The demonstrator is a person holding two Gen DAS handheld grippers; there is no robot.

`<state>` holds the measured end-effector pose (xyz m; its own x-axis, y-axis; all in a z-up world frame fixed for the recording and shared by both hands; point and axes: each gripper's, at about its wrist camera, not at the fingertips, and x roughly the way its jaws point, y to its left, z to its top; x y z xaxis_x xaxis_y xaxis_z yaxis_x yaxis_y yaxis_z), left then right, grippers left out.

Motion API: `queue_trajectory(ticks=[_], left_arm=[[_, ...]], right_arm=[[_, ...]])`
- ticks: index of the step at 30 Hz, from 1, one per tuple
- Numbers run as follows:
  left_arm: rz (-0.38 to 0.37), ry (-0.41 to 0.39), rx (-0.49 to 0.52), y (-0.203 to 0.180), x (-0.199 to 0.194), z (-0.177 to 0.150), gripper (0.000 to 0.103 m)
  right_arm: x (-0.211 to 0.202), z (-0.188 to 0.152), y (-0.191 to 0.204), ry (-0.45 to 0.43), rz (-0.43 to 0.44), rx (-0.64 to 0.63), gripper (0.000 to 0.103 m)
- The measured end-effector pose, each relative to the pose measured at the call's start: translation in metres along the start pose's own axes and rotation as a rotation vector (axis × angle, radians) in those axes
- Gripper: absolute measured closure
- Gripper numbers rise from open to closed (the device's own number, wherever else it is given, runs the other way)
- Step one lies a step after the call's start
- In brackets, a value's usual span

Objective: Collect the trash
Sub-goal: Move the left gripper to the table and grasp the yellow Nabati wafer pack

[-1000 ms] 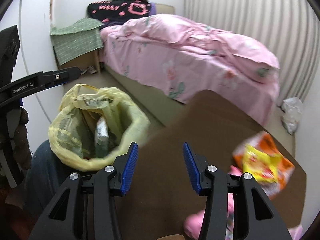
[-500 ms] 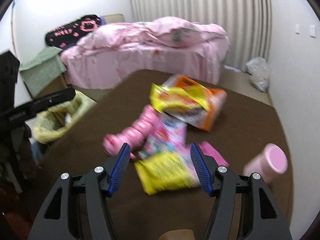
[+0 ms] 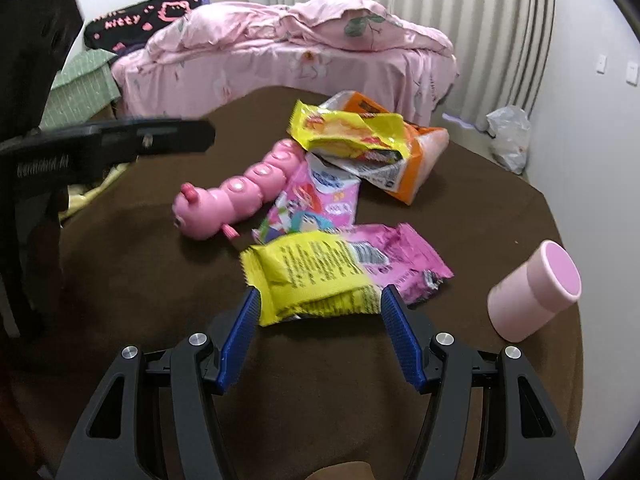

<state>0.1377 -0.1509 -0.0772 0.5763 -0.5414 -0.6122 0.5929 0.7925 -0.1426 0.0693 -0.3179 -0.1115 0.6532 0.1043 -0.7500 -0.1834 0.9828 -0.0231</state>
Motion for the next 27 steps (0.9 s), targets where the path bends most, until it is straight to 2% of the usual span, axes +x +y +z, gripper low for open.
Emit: queue_trajectory(ticks=[3, 6, 10, 12, 14, 17, 19, 20, 21, 22, 23, 27], left_arm=[[-0.009, -0.004, 0.075, 0.002, 0.016, 0.015, 0.045], [-0.003, 0.006, 0.104, 0.007, 0.038, 0.034, 0.045], [0.046, 0.028, 0.05, 0.02, 0.076, 0.064, 0.045], [0.028, 0.043, 0.018, 0.024, 0.094, 0.075, 0.045], [-0.008, 0.074, 0.03, 0.022, 0.11, 0.082, 0.045], [-0.035, 0.092, 0.153, 0.008, 0.124, 0.087, 0.045], [-0.049, 0.174, 0.234, 0.0, 0.137, 0.084, 0.047], [-0.068, 0.216, 0.241, 0.0, 0.142, 0.082, 0.051], [-0.091, 0.276, 0.227, 0.003, 0.149, 0.078, 0.062], [-0.096, 0.298, 0.21, 0.006, 0.15, 0.075, 0.08], [-0.096, 0.309, 0.186, 0.009, 0.15, 0.072, 0.09], [-0.108, 0.281, 0.072, 0.024, 0.133, 0.062, 0.1]], right_arm=[[-0.003, -0.006, -0.008, 0.004, 0.0, 0.033, 0.044], [-0.006, -0.013, -0.018, 0.014, 0.007, 0.075, 0.044], [-0.011, -0.018, -0.026, 0.016, -0.03, 0.1, 0.044], [-0.013, -0.021, -0.031, 0.021, -0.03, 0.133, 0.044], [-0.014, -0.022, -0.035, 0.023, -0.025, 0.155, 0.044], [-0.016, -0.022, -0.036, 0.022, -0.052, 0.153, 0.044], [-0.018, -0.022, -0.035, 0.02, -0.075, 0.141, 0.044], [-0.018, -0.021, -0.034, 0.015, -0.099, 0.132, 0.044], [-0.018, -0.02, -0.035, 0.013, -0.113, 0.128, 0.044], [-0.018, -0.019, -0.034, 0.01, -0.13, 0.122, 0.044], [-0.018, -0.017, -0.033, 0.006, -0.15, 0.113, 0.044], [-0.016, -0.012, -0.028, -0.004, -0.164, 0.106, 0.044]])
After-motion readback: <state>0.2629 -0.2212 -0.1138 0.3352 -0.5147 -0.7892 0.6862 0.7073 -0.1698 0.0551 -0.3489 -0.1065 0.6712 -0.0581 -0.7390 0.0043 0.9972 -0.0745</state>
